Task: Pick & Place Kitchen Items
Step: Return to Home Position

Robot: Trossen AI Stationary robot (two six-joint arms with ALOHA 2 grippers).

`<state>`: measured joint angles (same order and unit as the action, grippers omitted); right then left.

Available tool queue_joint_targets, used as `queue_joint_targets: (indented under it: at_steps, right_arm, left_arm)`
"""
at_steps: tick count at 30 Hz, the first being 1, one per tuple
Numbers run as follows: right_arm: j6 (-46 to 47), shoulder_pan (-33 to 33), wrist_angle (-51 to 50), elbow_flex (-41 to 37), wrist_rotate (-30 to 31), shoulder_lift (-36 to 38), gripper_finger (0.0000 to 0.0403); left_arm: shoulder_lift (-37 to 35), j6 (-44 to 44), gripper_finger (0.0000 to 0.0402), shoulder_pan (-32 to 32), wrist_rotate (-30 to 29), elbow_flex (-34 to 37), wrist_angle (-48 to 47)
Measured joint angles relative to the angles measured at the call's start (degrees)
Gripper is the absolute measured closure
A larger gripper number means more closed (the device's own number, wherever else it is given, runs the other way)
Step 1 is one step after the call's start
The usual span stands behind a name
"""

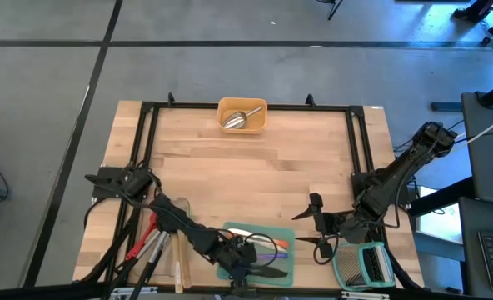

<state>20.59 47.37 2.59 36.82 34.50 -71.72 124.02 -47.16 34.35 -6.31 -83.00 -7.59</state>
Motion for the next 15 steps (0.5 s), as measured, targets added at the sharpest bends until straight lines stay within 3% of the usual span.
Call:
queue_joint_targets:
  at_steps: [5,12,15]
  right_arm:
    - [0.0,0.0,-0.2,0.0,0.0,0.0,0.0116]
    - [0.1,-0.2,-0.2,0.0,0.0,0.0,0.0116]
    - [0.4,-1.2,-0.2,0.0,1.1,0.0,0.0117]
  left_arm:
    - [-3.5,3.3,0.0316,-0.5,-0.3,0.0,-0.6]
    - [-12.4,8.1,0.0316,-1.9,7.6,0.0,-5.0]
    - [-15.9,11.9,0.0316,-2.3,8.3,-0.1,-5.5]
